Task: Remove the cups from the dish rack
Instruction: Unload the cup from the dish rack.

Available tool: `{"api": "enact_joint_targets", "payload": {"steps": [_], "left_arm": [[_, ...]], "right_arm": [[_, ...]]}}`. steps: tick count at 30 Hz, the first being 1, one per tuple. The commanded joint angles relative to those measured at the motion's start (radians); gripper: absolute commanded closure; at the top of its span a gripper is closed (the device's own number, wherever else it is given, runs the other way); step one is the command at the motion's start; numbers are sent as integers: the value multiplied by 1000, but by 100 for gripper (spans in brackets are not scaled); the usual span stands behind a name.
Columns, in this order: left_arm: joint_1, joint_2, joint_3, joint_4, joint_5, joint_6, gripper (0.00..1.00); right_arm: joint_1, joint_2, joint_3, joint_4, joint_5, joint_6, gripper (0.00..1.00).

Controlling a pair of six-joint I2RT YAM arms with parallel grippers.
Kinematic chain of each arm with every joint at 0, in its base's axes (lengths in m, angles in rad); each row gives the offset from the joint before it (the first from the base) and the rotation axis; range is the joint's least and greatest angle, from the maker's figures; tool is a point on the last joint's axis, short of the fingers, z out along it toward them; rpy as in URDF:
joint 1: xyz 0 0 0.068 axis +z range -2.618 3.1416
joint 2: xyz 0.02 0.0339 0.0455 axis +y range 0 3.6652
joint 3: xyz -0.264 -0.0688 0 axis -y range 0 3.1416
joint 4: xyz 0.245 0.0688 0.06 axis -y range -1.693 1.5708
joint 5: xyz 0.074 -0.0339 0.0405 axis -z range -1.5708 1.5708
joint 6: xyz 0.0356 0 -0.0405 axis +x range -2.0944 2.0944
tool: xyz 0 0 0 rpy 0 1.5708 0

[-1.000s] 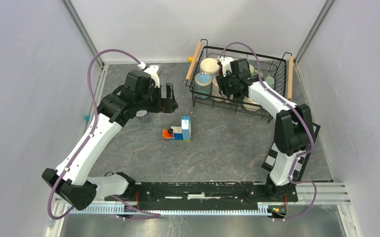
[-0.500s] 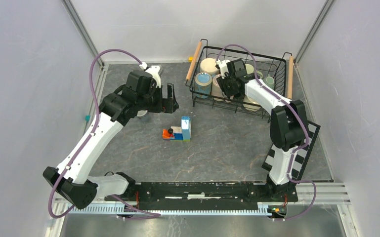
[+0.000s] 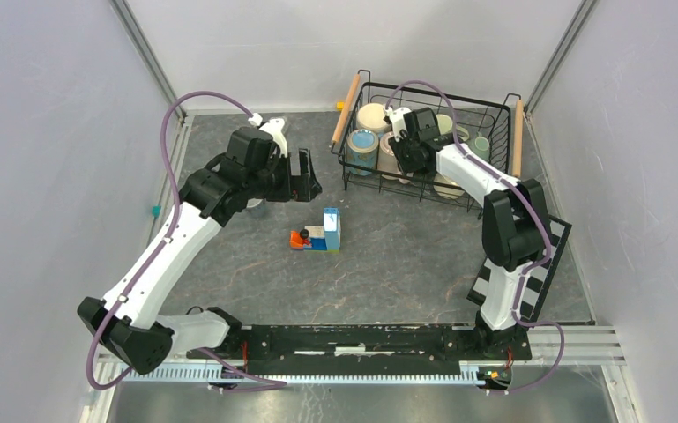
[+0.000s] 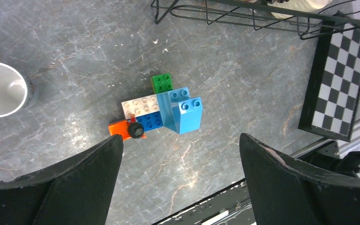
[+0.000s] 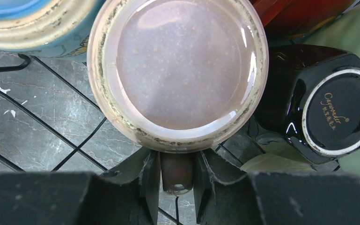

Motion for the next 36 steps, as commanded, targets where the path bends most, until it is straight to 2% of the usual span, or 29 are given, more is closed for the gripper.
{"api": "enact_joint_targets", "payload": {"steps": [1, 8, 23, 29, 36], "left_arm": [[-5, -40, -38, 99, 36, -117, 0], [-4, -75, -94, 191, 33, -226, 0], [-4, -74, -124, 277, 43, -293, 0], [-4, -64, -134, 325, 51, -320, 0], [-4, -53, -153, 395, 66, -332, 0]], "right_arm": [[2, -40, -28, 87, 14, 14, 100], [1, -120, -35, 119, 16, 48, 100], [2, -228, -17, 119, 36, 125, 100], [1, -249, 34, 68, 106, 135, 100], [2, -272, 125, -6, 107, 155, 100]]}}
